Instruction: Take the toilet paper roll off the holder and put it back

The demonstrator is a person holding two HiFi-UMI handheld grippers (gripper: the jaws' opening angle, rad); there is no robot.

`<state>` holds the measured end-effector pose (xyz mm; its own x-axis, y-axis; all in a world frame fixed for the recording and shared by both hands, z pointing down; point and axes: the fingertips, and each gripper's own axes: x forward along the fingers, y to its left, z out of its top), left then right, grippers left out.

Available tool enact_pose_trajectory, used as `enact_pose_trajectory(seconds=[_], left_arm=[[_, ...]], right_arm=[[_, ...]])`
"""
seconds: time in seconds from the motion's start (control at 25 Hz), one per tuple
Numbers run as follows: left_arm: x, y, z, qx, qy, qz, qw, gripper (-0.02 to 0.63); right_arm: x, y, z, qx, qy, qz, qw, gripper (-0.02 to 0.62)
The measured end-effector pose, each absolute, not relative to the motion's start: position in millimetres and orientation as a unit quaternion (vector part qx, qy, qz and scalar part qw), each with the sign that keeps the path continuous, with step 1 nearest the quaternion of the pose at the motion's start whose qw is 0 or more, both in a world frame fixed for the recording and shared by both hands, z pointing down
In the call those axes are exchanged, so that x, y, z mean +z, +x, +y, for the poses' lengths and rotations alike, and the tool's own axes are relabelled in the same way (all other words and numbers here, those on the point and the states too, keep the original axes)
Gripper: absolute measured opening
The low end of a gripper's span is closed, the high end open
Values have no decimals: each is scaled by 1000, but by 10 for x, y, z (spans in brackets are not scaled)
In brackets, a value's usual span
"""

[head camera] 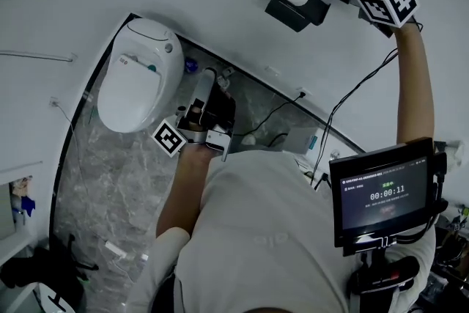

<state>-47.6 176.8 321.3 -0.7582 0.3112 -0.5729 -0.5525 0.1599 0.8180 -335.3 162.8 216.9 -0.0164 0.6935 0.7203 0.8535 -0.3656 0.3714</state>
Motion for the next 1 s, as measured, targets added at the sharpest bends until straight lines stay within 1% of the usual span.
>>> enact_pose_trajectory(seconds=[0.24,0.36,0.4,0.44,0.52,0.56,0.6,0.68,0.88,1.0], left_arm=[[3139,-793,1770,656,-130,690,277,4],[3148,-928,1749,664,-143,688,256,4],[3207,-855,1718,667,-135,683,264,3],[3313,-681,1645,670,-112,674,292,4],[3597,-160,1422,665,-30,638,389,4],[3711,58,1350,660,0,620,425,4],[3780,183,1330,658,14,610,442,3],[3814,176,1366,663,8,606,439,3],[3807,-166,1405,681,-24,607,410,5],[3791,-68,1378,675,-14,602,427,3]], right_arm=[[1788,-3100,1228,-234,-732,-638,53,193],[1750,-3024,1054,-137,-734,-663,51,193],[1796,-2904,1059,-112,-742,-658,57,193],[1876,-2697,1147,-99,-764,-634,67,193],[2100,-2110,1478,-101,-826,-546,96,193],[2214,-1854,1596,-97,-847,-511,112,193],[2306,-1699,1635,-81,-855,-496,127,193],[2416,-1682,1557,-30,-848,-506,152,193],[2606,-2008,1220,98,-800,-557,197,193],[2663,-1937,1206,149,-790,-553,217,193]])
